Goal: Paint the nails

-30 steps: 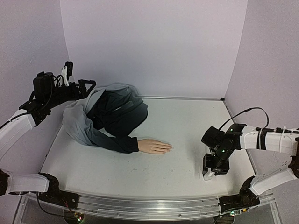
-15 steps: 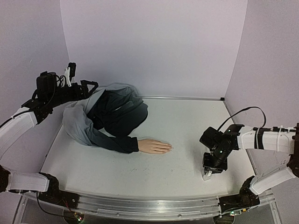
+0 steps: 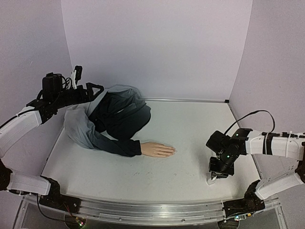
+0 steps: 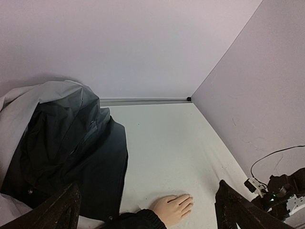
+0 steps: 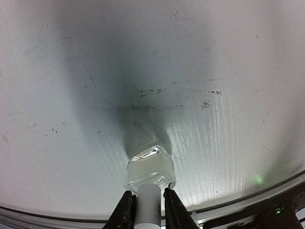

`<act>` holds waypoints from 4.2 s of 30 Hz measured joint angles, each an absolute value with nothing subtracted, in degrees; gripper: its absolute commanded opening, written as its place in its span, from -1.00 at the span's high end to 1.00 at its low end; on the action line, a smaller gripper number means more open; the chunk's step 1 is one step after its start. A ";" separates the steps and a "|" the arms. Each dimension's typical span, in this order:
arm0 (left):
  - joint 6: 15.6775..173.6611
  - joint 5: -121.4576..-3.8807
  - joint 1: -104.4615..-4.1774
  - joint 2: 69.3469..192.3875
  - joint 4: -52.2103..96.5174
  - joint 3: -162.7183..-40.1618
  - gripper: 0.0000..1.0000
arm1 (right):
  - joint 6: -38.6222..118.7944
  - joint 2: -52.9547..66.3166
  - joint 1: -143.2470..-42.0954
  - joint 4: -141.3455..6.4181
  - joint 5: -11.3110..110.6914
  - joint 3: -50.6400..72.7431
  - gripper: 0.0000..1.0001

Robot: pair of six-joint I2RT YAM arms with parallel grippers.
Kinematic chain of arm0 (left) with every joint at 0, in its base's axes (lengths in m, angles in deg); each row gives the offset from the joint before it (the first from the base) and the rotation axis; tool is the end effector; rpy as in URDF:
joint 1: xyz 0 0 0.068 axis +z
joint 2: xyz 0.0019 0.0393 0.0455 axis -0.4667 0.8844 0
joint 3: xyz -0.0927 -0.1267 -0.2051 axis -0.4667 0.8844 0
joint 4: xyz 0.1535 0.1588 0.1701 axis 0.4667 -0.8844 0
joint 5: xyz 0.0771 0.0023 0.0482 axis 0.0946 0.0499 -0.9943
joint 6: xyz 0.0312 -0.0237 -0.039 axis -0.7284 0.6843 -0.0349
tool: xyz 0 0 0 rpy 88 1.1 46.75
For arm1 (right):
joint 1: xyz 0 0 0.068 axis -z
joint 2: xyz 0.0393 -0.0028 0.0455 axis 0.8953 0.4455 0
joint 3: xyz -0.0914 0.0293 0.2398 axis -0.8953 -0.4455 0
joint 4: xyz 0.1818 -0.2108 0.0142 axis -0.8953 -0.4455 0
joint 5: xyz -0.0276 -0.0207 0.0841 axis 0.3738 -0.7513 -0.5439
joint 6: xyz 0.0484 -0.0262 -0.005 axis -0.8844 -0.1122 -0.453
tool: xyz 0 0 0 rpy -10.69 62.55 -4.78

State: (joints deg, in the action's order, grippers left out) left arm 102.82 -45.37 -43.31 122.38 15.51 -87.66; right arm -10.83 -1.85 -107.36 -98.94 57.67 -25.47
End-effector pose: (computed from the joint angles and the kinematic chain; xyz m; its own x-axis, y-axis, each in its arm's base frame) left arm 0.2818 -0.0950 0.3384 -0.4232 -0.1987 -0.8840 0.5345 0.7331 -0.4206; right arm 0.1765 0.1691 0.1544 -0.9345 0.2752 -0.2259 0.1865 0.9189 0.3477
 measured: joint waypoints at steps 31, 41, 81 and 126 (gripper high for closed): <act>76.15 -50.29 -75.61 137.39 12.45 -93.28 -0.97 | 6.80 10.18 -107.38 -58.81 43.24 -2.87 1.00; 53.51 -58.31 -79.54 137.35 16.37 -88.38 -0.75 | 6.83 11.03 -110.39 -54.29 38.13 -0.95 1.00; 45.59 -64.25 -82.28 136.82 22.22 -83.22 0.94 | 8.86 16.14 -114.22 -53.24 36.58 4.10 1.00; 59.36 -88.73 -82.01 134.51 11.67 -91.71 1.00 | -10.09 19.62 -114.96 -28.76 54.72 3.47 -0.25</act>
